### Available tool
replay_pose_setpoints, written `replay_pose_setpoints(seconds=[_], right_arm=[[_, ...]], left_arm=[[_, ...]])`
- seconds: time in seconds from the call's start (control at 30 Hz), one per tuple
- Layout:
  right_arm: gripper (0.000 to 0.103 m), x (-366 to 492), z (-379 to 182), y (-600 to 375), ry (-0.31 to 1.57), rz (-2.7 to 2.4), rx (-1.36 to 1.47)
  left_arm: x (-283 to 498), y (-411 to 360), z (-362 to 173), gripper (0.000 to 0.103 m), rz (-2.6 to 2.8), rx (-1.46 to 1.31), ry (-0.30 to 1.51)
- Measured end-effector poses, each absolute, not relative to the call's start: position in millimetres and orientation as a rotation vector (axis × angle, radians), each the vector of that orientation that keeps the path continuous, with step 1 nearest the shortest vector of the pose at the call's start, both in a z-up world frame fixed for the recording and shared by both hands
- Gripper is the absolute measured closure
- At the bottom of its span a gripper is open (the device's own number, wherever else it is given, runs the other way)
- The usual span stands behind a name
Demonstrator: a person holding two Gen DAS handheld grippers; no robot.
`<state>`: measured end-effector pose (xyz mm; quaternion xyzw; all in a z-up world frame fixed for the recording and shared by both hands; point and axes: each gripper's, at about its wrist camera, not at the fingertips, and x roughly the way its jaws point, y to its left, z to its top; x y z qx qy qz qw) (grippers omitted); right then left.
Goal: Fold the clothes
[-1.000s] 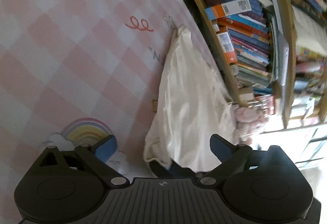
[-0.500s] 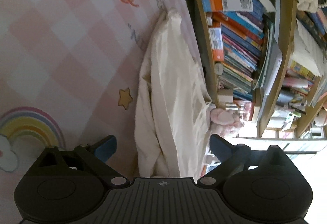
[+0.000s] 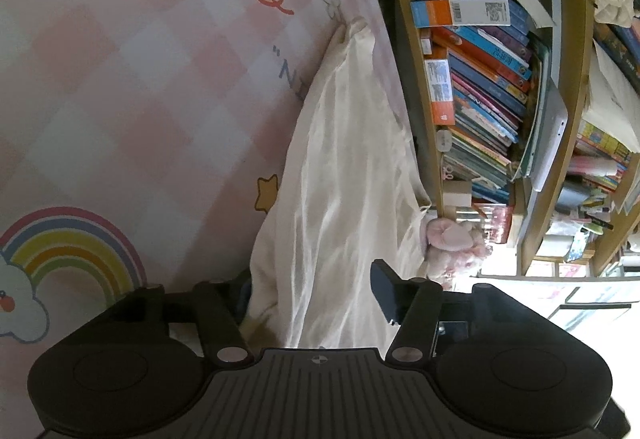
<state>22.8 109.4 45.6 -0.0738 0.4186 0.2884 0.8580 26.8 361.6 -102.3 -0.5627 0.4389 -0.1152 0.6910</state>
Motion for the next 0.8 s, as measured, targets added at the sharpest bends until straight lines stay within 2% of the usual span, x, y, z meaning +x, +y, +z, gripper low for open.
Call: replay_pose_setpoints(seconds=[0.03, 0.07, 0.1, 0.17, 0.27, 0.5, 0.8], right_arm=[[0.042, 29.2, 45.4, 104.3, 0.883, 0.576, -0.143], [0.037, 38.0, 45.1, 100.5, 0.888, 0.534, -0.142], [0.031, 48.2, 44.2, 99.1, 0.897, 0.482, -0.153], [0.028, 69.6, 41.3, 102.5, 0.93, 0.405, -0.176], [0.023, 100.1, 36.2, 112.5, 0.98, 0.342, -0.199], [0.02, 153.9, 38.9, 169.7, 1.067, 0.409, -0.283], [0.022, 190.6, 26.1, 243.1, 1.203, 0.477, -0.388]], left_arm=[[26.3, 361.9, -103.3, 0.054, -0.252, -1.26, 0.981], [25.5, 362.1, -104.2, 0.063, -0.244, -1.254, 0.985], [24.8, 362.2, -105.1, 0.068, -0.234, -1.247, 0.99], [22.6, 361.5, -104.1, 0.091, -0.213, -1.206, 0.996], [19.4, 358.0, -96.2, 0.094, -0.195, -1.128, 0.981], [25.9, 323.3, -48.0, 0.094, -0.274, -0.86, 0.885], [34.6, 302.9, -35.0, 0.094, -0.325, -0.764, 0.869]])
